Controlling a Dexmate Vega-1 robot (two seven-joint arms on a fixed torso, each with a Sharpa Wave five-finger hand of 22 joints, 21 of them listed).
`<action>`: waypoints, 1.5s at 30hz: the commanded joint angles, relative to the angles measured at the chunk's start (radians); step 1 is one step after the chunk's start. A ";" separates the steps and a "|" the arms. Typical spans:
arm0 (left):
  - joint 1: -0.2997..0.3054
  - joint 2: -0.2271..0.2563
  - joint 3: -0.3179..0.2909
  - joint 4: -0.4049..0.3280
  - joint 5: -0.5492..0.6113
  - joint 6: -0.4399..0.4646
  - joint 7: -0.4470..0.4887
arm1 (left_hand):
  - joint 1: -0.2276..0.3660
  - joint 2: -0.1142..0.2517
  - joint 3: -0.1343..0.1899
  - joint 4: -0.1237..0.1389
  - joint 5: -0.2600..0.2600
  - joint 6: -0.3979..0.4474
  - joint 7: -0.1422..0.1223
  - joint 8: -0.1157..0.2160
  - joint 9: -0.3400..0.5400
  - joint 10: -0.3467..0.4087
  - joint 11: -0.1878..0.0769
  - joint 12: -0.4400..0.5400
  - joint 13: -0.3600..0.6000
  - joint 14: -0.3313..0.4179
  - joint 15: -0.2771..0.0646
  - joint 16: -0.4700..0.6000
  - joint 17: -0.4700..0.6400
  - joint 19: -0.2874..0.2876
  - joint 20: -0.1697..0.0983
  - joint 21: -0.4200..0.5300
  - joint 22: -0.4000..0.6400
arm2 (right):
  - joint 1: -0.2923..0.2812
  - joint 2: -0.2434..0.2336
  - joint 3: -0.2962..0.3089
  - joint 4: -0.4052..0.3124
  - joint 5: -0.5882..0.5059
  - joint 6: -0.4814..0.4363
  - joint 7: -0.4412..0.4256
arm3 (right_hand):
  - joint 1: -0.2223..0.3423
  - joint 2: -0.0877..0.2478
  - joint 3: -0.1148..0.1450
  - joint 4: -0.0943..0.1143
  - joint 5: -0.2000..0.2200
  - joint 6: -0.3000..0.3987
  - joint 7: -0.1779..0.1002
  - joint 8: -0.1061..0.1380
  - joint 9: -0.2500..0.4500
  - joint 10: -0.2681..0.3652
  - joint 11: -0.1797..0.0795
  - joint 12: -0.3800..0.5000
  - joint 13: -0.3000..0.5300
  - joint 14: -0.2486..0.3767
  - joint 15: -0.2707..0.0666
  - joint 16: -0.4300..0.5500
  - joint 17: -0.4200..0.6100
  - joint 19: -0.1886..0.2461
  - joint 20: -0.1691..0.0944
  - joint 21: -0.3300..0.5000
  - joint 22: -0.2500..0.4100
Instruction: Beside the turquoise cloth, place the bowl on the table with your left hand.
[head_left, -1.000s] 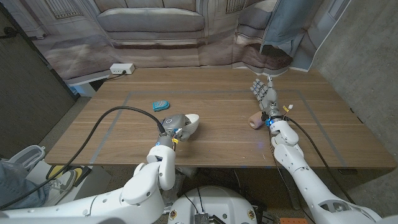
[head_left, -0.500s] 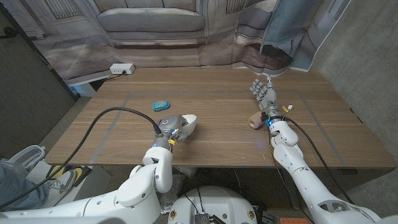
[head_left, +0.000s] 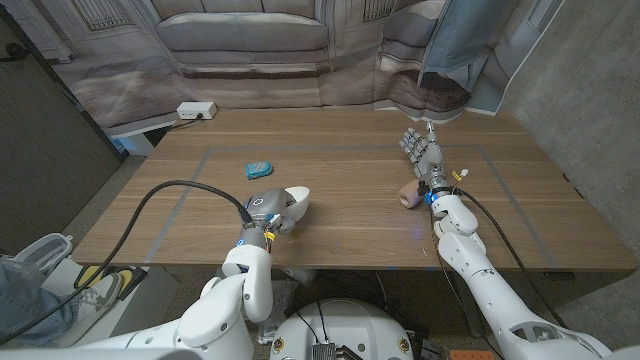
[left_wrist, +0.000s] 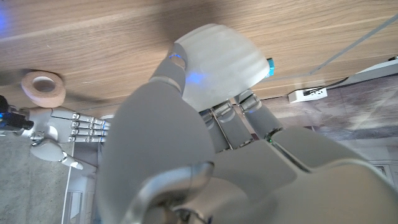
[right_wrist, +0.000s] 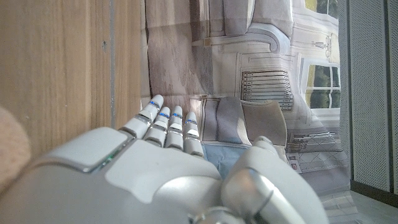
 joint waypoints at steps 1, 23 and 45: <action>0.122 0.054 -0.142 -0.034 -0.093 -0.066 0.091 | 0.044 0.054 0.027 0.030 0.009 0.127 0.007 0.018 0.005 0.013 -0.001 0.006 0.006 0.013 -0.031 0.002 0.014 -0.006 -0.036 0.007 0.002 | -0.015 0.000 -0.008 -0.024 -0.010 -0.005 -0.017 | 0.000 0.008 -0.007 0.000 0.007 0.006 -0.002 -0.002 0.003 0.008 0.002 -0.002 0.005 0.004 -0.001 0.000 0.003 0.011 -0.001 0.000 0.004; 0.230 0.128 -0.275 -0.100 -0.237 -0.075 0.173 | 0.041 0.052 0.027 0.032 0.009 0.127 0.013 0.016 0.005 0.013 0.000 0.003 0.020 0.006 -0.030 -0.002 0.020 -0.022 -0.036 0.010 0.002 | -0.023 -0.012 -0.023 -0.031 -0.009 -0.013 -0.025 | -0.001 0.009 -0.008 -0.001 0.007 0.007 -0.003 -0.002 0.003 0.008 0.001 -0.002 0.005 0.004 -0.001 0.000 0.003 0.013 -0.001 -0.004 0.004; 0.456 0.205 -0.638 -0.024 -0.438 -0.356 0.263 | 0.043 0.053 0.029 0.032 0.009 0.140 0.013 0.019 0.003 0.018 -0.001 0.001 0.033 -0.006 -0.030 -0.005 0.029 -0.041 -0.035 0.015 0.003 | -0.017 -0.009 -0.020 -0.025 -0.016 -0.014 -0.039 | -0.001 0.010 -0.010 -0.001 0.007 0.007 -0.002 -0.002 0.003 0.008 0.001 -0.002 0.005 0.005 -0.002 0.000 0.003 0.014 -0.001 -0.007 0.004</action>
